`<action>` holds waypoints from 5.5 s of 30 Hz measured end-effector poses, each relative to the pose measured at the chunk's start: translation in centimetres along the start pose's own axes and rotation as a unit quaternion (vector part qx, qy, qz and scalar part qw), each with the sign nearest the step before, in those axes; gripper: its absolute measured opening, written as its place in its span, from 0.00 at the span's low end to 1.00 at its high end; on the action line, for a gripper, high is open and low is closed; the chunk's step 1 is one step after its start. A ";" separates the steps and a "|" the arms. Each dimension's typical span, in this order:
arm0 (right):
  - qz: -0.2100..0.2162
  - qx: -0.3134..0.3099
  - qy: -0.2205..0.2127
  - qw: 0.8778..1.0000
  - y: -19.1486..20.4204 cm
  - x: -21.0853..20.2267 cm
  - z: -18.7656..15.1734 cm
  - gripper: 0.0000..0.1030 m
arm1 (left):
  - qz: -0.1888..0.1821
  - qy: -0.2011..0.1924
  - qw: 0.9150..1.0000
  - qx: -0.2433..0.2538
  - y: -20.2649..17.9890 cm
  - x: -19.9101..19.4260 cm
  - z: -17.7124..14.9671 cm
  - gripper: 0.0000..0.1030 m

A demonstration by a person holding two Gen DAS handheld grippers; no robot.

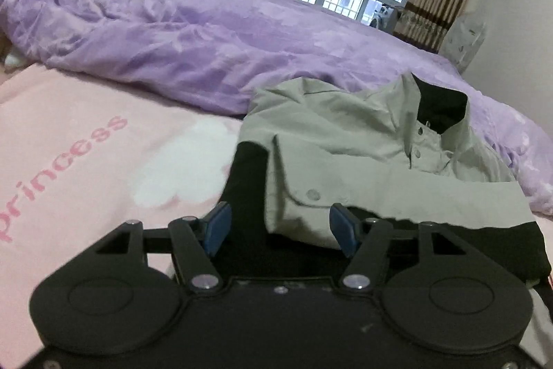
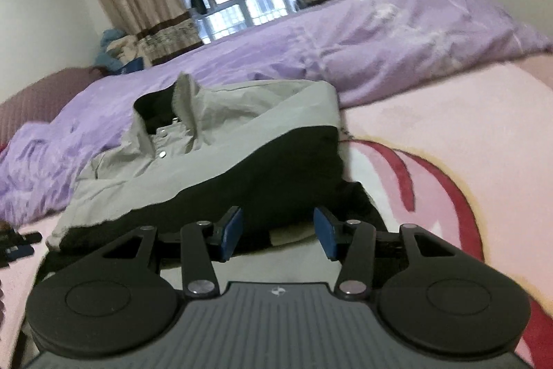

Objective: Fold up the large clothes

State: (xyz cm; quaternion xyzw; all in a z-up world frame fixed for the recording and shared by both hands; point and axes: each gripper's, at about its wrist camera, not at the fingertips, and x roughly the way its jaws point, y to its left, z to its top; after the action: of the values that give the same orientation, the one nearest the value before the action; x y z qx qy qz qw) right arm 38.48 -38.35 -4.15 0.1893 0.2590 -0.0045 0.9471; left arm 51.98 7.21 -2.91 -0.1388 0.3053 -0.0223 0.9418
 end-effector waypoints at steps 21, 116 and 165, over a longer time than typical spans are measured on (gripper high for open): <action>-0.018 0.025 0.009 0.999 -1.3 7.5 -0.6 0.40 | -0.037 0.045 0.996 0.065 -4.2 7.0 -2.6 0.63; 0.134 0.111 0.112 0.978 -8.6 -18.8 -17.0 0.76 | -0.138 0.140 0.977 -0.084 11.5 -22.2 -20.8 0.64; 0.193 0.136 0.002 0.972 -5.1 -12.0 -2.2 0.04 | -0.191 0.037 0.981 0.010 4.2 -17.8 -3.6 0.07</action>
State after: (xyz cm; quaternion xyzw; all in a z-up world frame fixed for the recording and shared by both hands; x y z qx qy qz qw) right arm 26.53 -43.37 -1.81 0.3626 0.2166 0.1433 0.8950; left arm 35.23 12.55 3.25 -0.1839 0.3072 -0.2098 0.9098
